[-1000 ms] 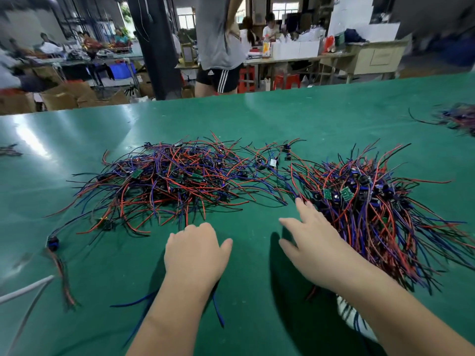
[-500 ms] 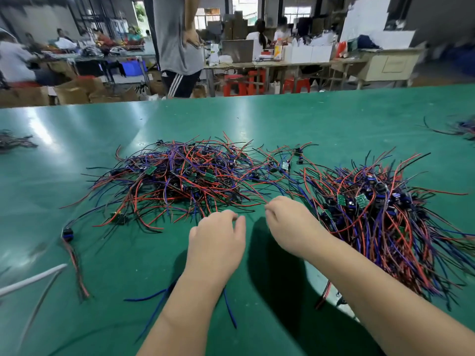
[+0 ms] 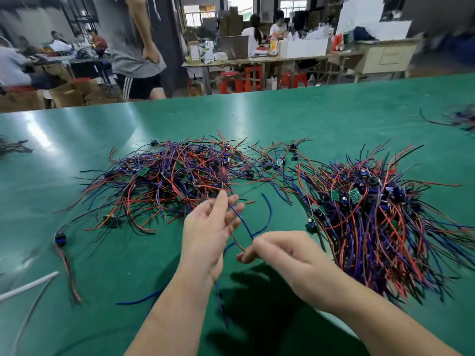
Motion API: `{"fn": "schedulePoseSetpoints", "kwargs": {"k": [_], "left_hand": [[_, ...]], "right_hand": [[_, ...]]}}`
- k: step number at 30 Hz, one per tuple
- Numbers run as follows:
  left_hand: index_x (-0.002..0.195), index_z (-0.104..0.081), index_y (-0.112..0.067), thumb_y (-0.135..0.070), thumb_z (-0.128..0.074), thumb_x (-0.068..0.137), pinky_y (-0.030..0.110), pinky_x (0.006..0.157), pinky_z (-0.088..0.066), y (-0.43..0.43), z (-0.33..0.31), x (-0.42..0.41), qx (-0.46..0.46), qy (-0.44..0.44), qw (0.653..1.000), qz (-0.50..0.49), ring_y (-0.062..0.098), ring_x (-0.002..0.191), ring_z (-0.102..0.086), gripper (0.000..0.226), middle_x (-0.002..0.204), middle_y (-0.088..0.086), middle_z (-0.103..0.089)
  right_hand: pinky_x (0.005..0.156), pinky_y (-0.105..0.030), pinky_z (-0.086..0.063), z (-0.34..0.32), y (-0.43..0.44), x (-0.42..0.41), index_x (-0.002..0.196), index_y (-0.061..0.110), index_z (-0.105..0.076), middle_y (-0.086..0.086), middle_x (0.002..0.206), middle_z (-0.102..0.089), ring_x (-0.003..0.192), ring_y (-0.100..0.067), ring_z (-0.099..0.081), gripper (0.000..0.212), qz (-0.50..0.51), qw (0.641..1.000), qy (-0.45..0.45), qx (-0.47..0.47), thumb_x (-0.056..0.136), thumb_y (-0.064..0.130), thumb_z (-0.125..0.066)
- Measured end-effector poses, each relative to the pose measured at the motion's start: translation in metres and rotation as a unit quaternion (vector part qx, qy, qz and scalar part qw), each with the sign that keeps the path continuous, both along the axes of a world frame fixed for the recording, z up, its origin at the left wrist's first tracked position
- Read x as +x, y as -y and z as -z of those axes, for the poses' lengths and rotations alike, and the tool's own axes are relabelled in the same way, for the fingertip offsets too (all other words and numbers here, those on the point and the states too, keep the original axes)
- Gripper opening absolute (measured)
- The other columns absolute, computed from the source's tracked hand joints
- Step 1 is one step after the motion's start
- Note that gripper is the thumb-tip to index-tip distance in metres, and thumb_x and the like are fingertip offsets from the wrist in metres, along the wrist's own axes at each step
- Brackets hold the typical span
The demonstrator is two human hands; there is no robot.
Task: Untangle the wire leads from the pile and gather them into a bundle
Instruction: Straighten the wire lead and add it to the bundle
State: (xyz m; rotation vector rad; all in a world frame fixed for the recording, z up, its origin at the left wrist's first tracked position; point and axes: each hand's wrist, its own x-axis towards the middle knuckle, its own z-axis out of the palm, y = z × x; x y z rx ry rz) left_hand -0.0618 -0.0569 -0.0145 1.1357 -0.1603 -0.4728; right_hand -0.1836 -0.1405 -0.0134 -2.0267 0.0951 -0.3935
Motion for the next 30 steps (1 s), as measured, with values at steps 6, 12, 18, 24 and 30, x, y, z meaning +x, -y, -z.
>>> {"fn": "schedulePoseSetpoints", "kwargs": {"k": [6,12,18,24,30], "left_hand": [[0.062,-0.070,-0.009,-0.029,-0.081,0.067,0.018,0.073,-0.052,-0.005,-0.006,-0.012,0.023,0.205,0.977,0.048,0.013,0.076,-0.066,0.023,0.080,0.005,-0.073],[0.053,-0.056,-0.014,-0.034,-0.066,0.071,0.025,0.065,-0.042,-0.004,0.001,-0.027,0.096,0.392,0.910,0.098,0.012,0.064,-0.055,0.028,0.066,-0.003,-0.063],[0.059,-0.061,-0.011,-0.047,-0.067,0.064,0.024,0.048,-0.038,-0.006,-0.003,-0.030,0.163,0.369,0.906,0.126,0.014,0.046,-0.045,0.037,0.051,-0.006,-0.057],[0.084,-0.070,-0.009,-0.026,-0.087,0.057,0.027,0.055,-0.056,0.000,-0.009,-0.035,0.048,0.085,0.974,0.202,0.017,0.055,-0.066,0.036,0.070,0.010,-0.072],[0.064,-0.076,-0.016,-0.030,-0.077,0.050,0.022,0.049,-0.054,0.006,-0.009,-0.045,0.007,-0.022,0.979,0.200,0.010,0.051,-0.064,0.021,0.067,0.008,-0.070]], "right_hand": [[0.067,-0.039,-0.053,-0.001,0.015,0.006,0.066,0.012,-0.069,-0.005,0.063,-0.067,0.061,-0.021,-0.063,0.043,0.184,0.960,0.071,0.201,0.099,0.027,-0.046],[0.059,-0.014,-0.045,-0.007,0.020,0.004,0.090,0.022,-0.078,0.004,0.071,-0.071,0.063,-0.003,-0.058,0.019,0.108,0.944,0.104,0.295,0.074,0.013,-0.075],[0.051,-0.017,-0.047,-0.012,0.029,0.004,0.068,0.015,-0.077,-0.006,0.058,-0.065,0.048,-0.010,-0.055,0.019,0.125,0.906,0.134,0.381,0.052,0.024,-0.075],[0.042,-0.020,-0.040,-0.011,0.032,0.006,0.062,0.020,-0.073,-0.002,0.051,-0.060,0.040,-0.011,-0.050,0.010,0.177,0.913,0.136,0.343,0.054,0.026,-0.074],[0.041,-0.018,-0.042,-0.004,0.031,0.009,0.062,0.009,-0.068,-0.003,0.051,-0.061,0.039,-0.010,-0.049,0.013,0.188,0.912,0.131,0.341,0.064,0.022,-0.071]]}}
